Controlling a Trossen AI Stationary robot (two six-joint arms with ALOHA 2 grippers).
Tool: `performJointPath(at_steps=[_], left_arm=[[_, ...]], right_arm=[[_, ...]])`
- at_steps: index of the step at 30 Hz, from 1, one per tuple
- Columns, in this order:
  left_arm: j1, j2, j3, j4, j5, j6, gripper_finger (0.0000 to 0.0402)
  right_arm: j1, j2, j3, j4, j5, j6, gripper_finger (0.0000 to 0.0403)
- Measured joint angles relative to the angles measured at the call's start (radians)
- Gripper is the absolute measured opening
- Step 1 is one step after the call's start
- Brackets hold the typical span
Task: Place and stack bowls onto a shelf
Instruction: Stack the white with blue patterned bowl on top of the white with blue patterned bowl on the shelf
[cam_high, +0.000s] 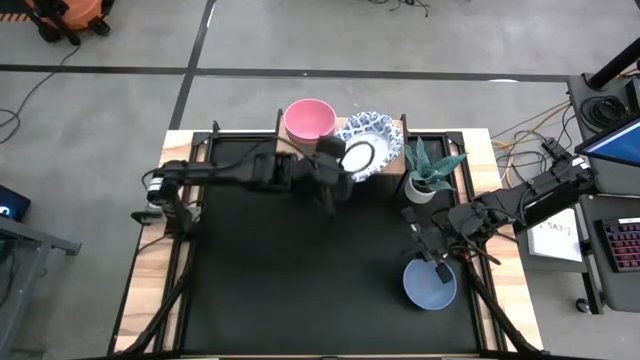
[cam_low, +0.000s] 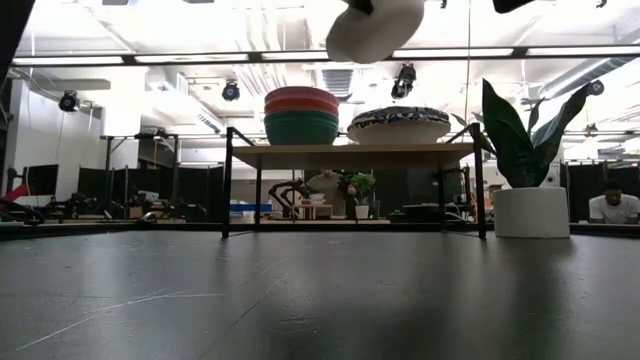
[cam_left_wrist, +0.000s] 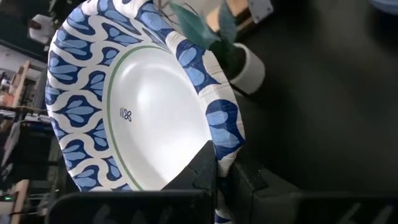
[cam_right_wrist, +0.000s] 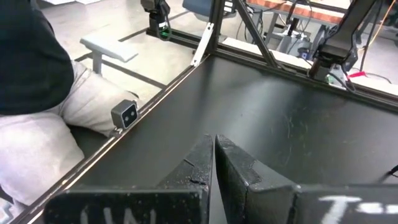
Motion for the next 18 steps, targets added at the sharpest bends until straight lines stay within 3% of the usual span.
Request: performJointPath(at_steps=[5, 14, 18], left_arm=[[0.058, 0.020, 0.001, 0.088, 0.072, 0.021, 0.0000], [0.173, 0.080, 0.001, 0.201, 0.080, 0.051, 0.0000], [0.215, 0.107, 0.001, 0.232, 0.153, 0.047, 0.0002]], right_arm=[[0.000, 0.006, 0.000, 0.000, 0.000, 0.004, 0.0009], [0.000, 0.014, 0.000, 0.003, 0.000, 0.026, 0.0009], [0.000, 0.014, 0.000, 0.003, 0.000, 0.022, 0.0009]])
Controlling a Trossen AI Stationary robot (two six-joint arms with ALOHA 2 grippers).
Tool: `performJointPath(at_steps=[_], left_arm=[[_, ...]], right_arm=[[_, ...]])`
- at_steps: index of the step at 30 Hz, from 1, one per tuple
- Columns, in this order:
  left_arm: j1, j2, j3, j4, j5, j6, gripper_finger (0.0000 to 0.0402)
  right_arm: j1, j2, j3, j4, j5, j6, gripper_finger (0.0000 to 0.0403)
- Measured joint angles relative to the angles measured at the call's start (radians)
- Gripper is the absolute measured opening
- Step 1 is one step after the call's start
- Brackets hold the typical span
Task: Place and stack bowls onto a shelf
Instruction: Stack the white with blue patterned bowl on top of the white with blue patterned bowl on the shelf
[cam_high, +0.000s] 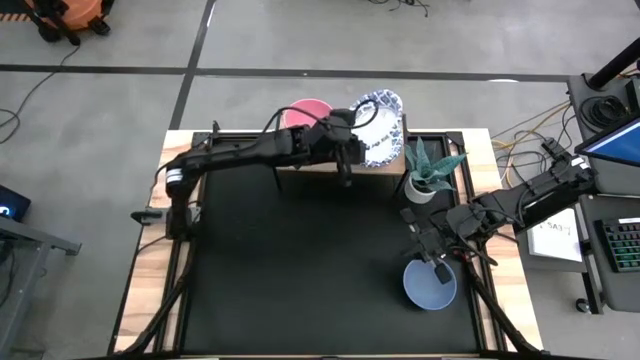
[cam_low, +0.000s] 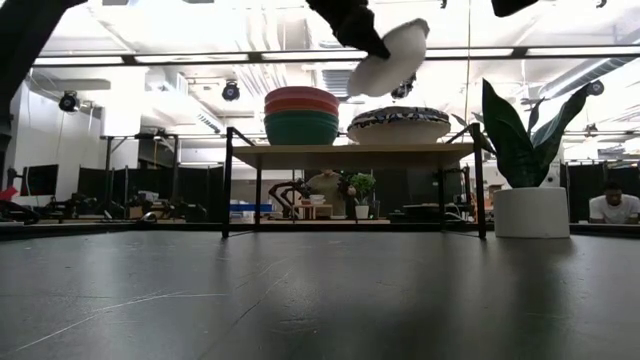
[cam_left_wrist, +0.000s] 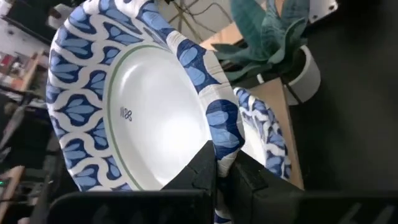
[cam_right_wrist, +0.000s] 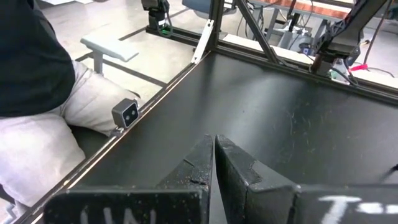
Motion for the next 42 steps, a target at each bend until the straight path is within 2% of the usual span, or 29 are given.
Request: performJointPath(at_steps=[6, 18, 24, 29, 33, 36, 42], left_arm=[[0.021, 0.027, 0.000, 0.018, 0.024, -0.010, 0.0032], [0.026, 0.034, -0.001, 0.030, 0.023, -0.034, 0.0125], [0.009, 0.031, 0.068, -0.076, 0.024, -0.097, 0.0155], [-0.015, 0.031, 0.184, -0.213, 0.050, -0.151, 0.0160], [-0.014, 0.028, 0.222, -0.208, 0.175, -0.235, 0.0158], [-0.006, 0.028, 0.191, -0.162, 0.218, -0.251, 0.0152], [0.028, 0.030, 0.048, 0.004, 0.161, -0.251, 0.0135]], right_arm=[[0.000, 0.000, 0.000, -0.003, 0.000, 0.007, 0.0009], [0.000, 0.000, 0.000, -0.007, 0.000, 0.007, 0.0009], [0.000, 0.000, 0.000, -0.007, 0.000, 0.007, 0.0009], [0.000, 0.001, 0.000, -0.008, 0.000, 0.007, 0.0009], [0.000, 0.001, 0.000, -0.007, 0.000, 0.006, 0.0009], [0.000, 0.001, 0.000, -0.007, 0.000, 0.007, 0.0009], [0.000, 0.002, 0.000, -0.007, 0.000, 0.007, 0.0009]])
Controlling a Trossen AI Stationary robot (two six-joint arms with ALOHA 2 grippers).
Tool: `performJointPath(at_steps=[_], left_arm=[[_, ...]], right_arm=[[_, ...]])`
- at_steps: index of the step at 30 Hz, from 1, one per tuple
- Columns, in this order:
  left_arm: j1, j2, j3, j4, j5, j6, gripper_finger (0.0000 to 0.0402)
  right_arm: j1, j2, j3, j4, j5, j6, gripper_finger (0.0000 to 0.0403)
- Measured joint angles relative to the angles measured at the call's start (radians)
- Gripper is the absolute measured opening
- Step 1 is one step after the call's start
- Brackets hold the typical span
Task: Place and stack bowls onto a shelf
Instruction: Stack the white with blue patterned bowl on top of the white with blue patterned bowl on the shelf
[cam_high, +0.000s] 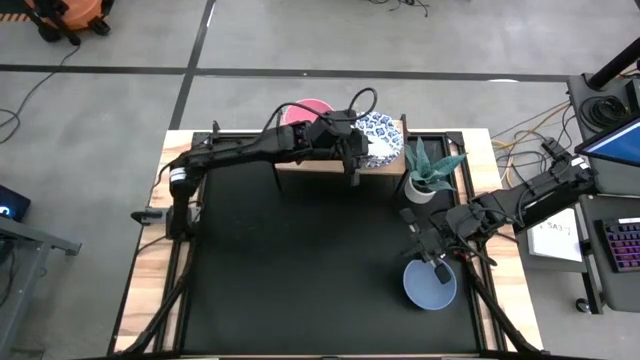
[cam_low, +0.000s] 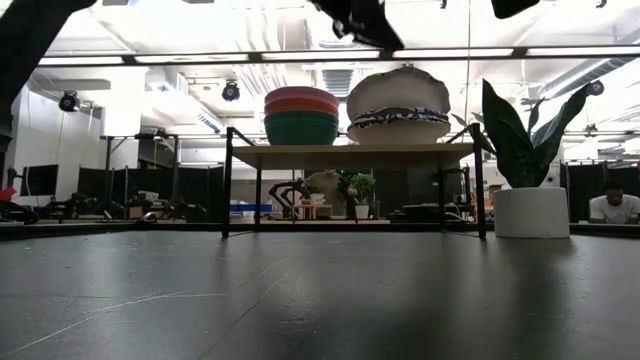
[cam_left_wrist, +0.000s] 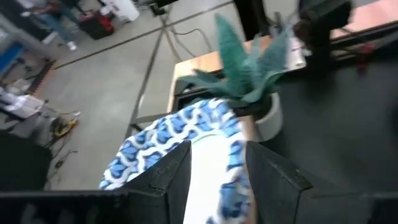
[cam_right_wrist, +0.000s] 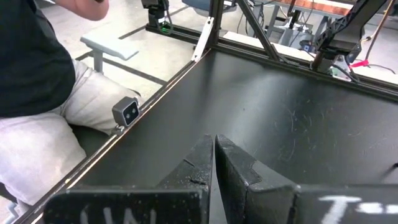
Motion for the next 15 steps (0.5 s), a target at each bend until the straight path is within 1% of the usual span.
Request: performJointPath(at_steps=[2, 8, 15], left_arm=[[0.014, 0.000, -0.043, 0.042, -0.017, -0.006, 0.0130], [0.040, -0.001, -0.106, 0.071, -0.035, -0.037, 0.0119], [0.039, 0.007, -0.133, 0.072, -0.044, -0.041, 0.0115]], right_arm=[[0.000, 0.000, 0.000, 0.000, 0.000, 0.000, 0.0009], [0.000, 0.000, 0.000, 0.000, 0.000, -0.001, 0.0009], [0.000, 0.000, 0.000, 0.000, 0.000, -0.009, 0.0009]])
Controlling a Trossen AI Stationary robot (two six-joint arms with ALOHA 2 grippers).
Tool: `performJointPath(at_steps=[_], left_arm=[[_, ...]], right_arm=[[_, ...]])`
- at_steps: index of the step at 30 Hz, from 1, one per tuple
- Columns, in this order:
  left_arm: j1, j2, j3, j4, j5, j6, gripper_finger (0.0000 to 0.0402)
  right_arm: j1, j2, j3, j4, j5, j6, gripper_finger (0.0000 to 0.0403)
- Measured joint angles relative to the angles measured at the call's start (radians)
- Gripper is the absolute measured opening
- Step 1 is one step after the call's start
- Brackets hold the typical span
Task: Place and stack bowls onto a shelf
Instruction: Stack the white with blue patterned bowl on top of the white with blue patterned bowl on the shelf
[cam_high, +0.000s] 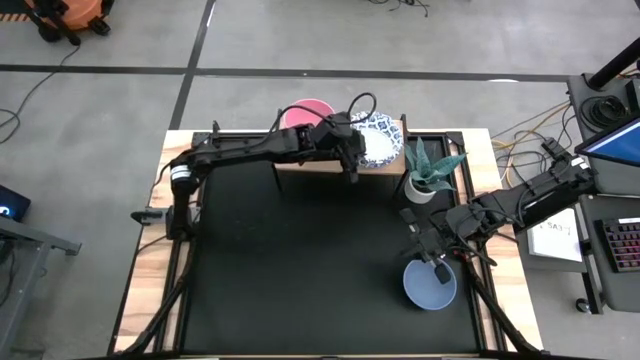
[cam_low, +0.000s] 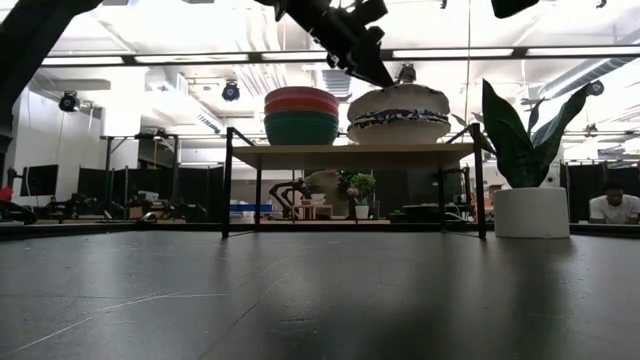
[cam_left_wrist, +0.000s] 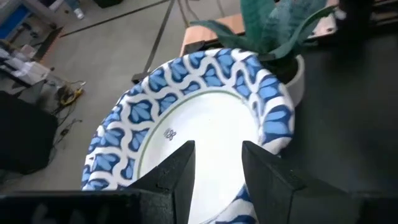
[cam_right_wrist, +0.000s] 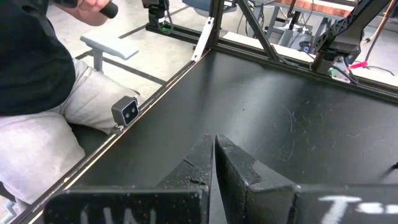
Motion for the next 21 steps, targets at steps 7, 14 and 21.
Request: performJointPath(at_steps=[7, 14, 21], left_arm=[[-0.002, 0.004, 0.003, 0.008, -0.035, 0.000, 0.0115], [-0.004, 0.040, 0.002, 0.007, -0.050, -0.022, 0.0115], [-0.004, 0.039, 0.002, 0.007, -0.073, -0.020, 0.0115]], right_arm=[[0.000, 0.004, 0.000, 0.001, 0.000, 0.001, 0.0009], [0.000, 0.005, 0.000, 0.001, 0.000, 0.002, 0.0009], [0.000, 0.005, 0.000, 0.000, 0.000, 0.002, 0.0009]])
